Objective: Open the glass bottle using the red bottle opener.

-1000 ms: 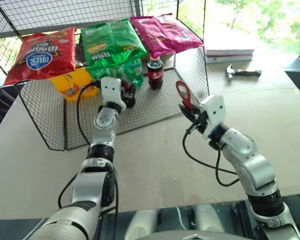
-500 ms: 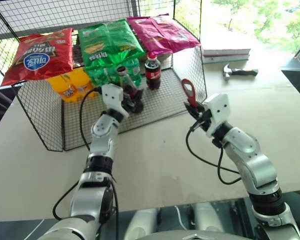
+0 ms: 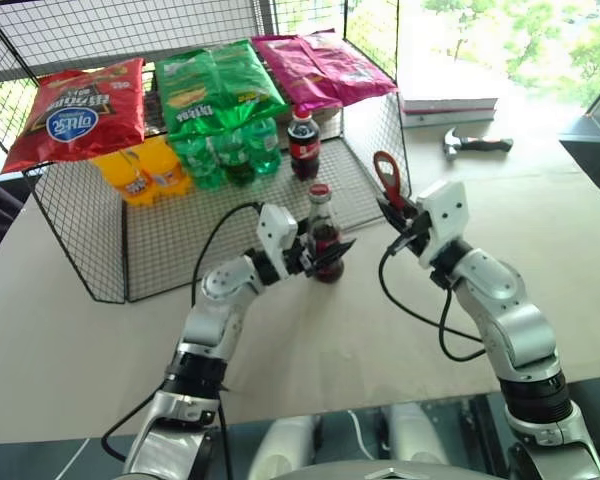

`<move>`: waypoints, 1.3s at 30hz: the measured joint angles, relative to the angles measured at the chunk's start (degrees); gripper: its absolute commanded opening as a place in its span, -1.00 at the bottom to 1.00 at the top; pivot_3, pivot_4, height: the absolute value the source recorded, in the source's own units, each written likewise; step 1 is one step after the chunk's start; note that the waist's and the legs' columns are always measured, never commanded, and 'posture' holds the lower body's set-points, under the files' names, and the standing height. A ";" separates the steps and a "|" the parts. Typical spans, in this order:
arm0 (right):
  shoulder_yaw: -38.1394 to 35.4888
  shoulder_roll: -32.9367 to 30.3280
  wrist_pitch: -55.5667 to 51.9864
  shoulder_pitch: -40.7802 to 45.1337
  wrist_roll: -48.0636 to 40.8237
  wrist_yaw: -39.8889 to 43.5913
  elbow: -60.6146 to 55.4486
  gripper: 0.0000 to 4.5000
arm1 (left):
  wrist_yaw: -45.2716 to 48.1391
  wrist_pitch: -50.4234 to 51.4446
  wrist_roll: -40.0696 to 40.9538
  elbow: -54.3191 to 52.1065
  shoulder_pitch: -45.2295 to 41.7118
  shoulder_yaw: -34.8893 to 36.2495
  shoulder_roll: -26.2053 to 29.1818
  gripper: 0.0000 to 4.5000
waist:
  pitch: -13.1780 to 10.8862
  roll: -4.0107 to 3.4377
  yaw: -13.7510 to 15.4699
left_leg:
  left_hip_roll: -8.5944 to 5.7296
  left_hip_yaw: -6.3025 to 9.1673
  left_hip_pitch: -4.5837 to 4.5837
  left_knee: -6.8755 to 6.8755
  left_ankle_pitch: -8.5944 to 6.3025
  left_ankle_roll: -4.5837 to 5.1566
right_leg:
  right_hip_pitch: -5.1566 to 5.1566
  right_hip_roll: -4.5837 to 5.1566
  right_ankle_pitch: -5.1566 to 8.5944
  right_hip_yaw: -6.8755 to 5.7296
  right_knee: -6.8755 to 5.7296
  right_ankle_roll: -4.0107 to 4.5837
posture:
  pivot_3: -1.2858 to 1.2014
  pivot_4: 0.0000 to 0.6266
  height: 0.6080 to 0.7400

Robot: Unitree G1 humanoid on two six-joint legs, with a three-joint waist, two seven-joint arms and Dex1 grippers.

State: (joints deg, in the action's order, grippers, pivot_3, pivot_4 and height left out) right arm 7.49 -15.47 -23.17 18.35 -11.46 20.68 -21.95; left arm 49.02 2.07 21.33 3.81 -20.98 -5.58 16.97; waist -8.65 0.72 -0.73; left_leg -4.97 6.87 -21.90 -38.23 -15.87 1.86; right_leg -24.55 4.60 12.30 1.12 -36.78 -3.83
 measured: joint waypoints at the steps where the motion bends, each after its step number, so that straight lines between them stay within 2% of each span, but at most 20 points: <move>1: 0.00 0.06 0.00 0.00 0.01 -0.03 0.00 -1.00 | -0.08 -0.19 -0.35 0.00 0.10 -0.02 -0.35 0.20 | 0.00 0.00 0.05 | 0.00 0.00 -0.01 0.00 0.00 0.00 | 0.00 0.01 0.00 0.00 0.01 0.00 | 0.03 -0.52 1.00; 4: -0.06 0.05 0.00 0.00 0.11 -0.07 0.00 -1.00 | -0.03 -0.75 -0.91 -0.13 0.37 -0.01 -0.45 0.20 | 0.00 0.00 0.06 | 0.00 -0.01 0.00 0.00 0.00 0.00 | 0.00 0.01 0.00 0.01 0.01 0.00 | 0.03 -0.52 1.00; 6: -0.27 0.01 -0.01 -0.01 0.17 -0.10 0.00 -1.00 | -0.06 -1.13 -1.00 -0.15 0.54 0.02 -0.46 0.65 | 0.00 0.00 0.07 | 0.00 0.00 0.00 0.00 0.00 0.00 | 0.00 0.01 0.00 0.00 0.00 0.00 | 0.03 -0.52 1.00; 8: -0.74 0.01 -0.01 -0.01 0.23 -0.10 -0.01 -1.00 | -0.03 -1.62 -1.02 -0.25 0.54 0.04 -0.49 0.95 | 0.00 0.00 0.06 | 0.00 0.00 0.02 0.00 0.00 0.00 | 0.02 0.01 0.00 0.01 -0.01 0.00 | 0.03 -0.52 1.00; 9: -0.78 0.01 -0.01 -0.01 0.28 -0.11 0.00 -1.00 | -0.08 -1.99 -1.11 -0.27 0.53 0.08 -0.50 0.98 | 0.00 0.00 0.06 | 0.00 -0.01 0.02 -0.01 0.00 0.00 | 0.02 0.01 0.00 0.01 -0.01 0.00 | 0.03 -0.52 1.00; 15: -0.78 0.04 -0.01 -0.02 0.79 -0.05 0.00 -1.00 | -1.37 -4.84 -1.86 -0.64 0.51 0.94 -1.39 0.98 | 0.00 0.00 0.07 | 0.00 -0.01 0.02 -0.01 0.00 0.00 | 0.02 0.01 0.00 0.01 0.00 0.00 | 0.03 -0.52 1.00; 22: -0.78 0.09 -0.01 -0.02 1.19 0.07 0.09 -1.00 | -1.14 -4.41 0.74 -4.37 0.48 1.04 -2.20 0.98 | 0.00 0.00 0.06 | 0.00 -0.01 0.02 -0.01 0.00 0.00 | 0.02 0.01 0.00 0.01 0.00 0.00 | 0.03 -0.52 1.00; 35: -0.77 0.34 0.00 -0.01 1.56 0.11 0.53 -1.00 | 0.01 -3.65 1.38 -4.65 0.48 1.04 -2.19 0.98 | 0.00 0.00 0.06 | 0.00 -0.02 0.03 -0.01 0.00 0.00 | 0.03 0.00 0.00 0.01 0.00 0.00 | 0.03 -0.52 1.00; 38: -0.77 0.39 0.00 -0.01 1.66 0.13 0.54 -1.00 | 0.07 -3.65 1.37 -4.65 0.51 1.04 -2.18 0.65 | 0.00 0.00 0.06 | 0.00 -0.02 0.03 -0.01 0.00 0.00 | 0.03 0.00 0.00 0.01 -0.01 0.00 | 0.03 -0.52 1.00; 39: -0.77 0.47 0.00 -0.01 1.72 0.14 0.54 -1.00 | 0.13 -3.65 1.36 -4.65 0.62 1.04 -2.11 0.48 | 0.00 0.00 0.06 | 0.00 -0.02 0.03 -0.01 0.00 0.00 | 0.03 0.00 0.00 0.01 0.00 0.00 | 0.03 -0.52 1.00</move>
State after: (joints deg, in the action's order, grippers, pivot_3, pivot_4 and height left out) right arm 6.72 -15.00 -23.17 18.34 -9.74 20.81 -21.41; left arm 49.15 -1.57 22.70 -0.83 -20.36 -4.53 14.86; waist -8.65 0.71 -0.67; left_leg -4.97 6.85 -21.87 -38.24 -15.87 1.86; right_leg -24.52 4.60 12.30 1.13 -36.78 -3.82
